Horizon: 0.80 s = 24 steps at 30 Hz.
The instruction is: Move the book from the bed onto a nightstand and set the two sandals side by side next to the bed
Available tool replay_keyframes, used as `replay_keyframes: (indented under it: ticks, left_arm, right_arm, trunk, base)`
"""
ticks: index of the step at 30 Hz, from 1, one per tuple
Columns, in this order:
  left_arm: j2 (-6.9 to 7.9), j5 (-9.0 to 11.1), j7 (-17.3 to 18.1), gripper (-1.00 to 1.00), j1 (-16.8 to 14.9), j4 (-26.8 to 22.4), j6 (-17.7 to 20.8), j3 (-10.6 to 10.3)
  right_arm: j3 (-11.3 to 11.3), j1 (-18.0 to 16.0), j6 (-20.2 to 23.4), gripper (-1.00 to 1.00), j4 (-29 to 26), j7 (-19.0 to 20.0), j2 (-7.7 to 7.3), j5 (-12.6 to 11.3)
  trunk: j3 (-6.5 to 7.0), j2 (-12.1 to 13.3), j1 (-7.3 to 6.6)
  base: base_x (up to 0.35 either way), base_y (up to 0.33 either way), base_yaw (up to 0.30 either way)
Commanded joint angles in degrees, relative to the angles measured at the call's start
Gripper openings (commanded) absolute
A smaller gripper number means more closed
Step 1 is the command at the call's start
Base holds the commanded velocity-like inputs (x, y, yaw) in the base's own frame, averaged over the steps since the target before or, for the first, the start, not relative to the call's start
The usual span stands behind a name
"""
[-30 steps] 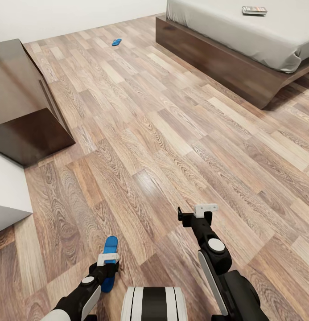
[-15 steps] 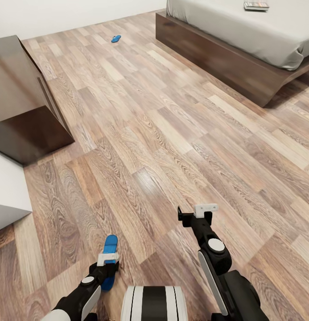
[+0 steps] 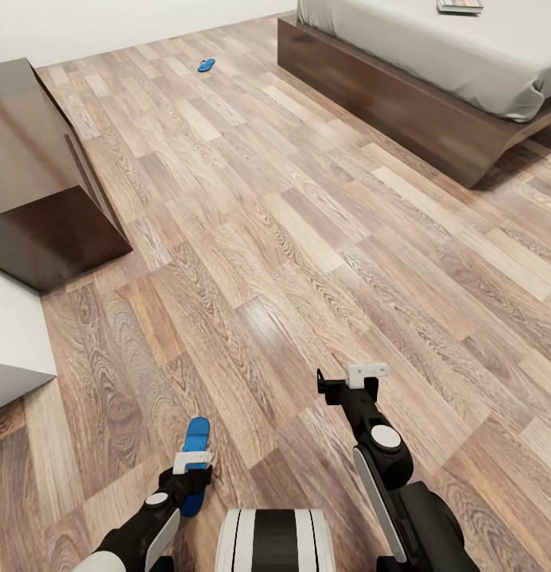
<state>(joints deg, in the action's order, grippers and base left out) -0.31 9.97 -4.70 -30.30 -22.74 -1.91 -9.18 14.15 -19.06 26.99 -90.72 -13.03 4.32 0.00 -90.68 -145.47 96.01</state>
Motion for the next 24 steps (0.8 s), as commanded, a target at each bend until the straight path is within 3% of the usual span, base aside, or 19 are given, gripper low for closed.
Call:
replay_keyframes:
  ticks: [1,20,24]
  left_arm:
    - [0.04,0.6,-0.4,1.00,0.0,0.0,-0.2,-0.5]
    - [0.04,0.6,-0.5,1.00,0.0,0.0,-0.2,-0.5]
    - [0.04,0.6,-0.5,1.00,0.0,0.0,-0.2,-0.5]
  right_arm:
    - [0.1,0.0,0.3,1.00,-0.1,-0.3,-0.01,0.0]
    - [0.1,0.0,0.3,1.00,-0.1,-0.3,-0.01,0.0]
    - [0.1,0.0,0.3,1.00,-0.1,-0.3,-0.01,0.0]
  trunk:
    - [-0.03,0.0,-0.01]
    - [-0.03,0.0,-0.01]
    - [-0.92,-0.1,0.09]
  base:
    - [0.000,0.000,0.000]
    - [0.000,0.000,0.000]
    - [0.000,0.000,0.000]
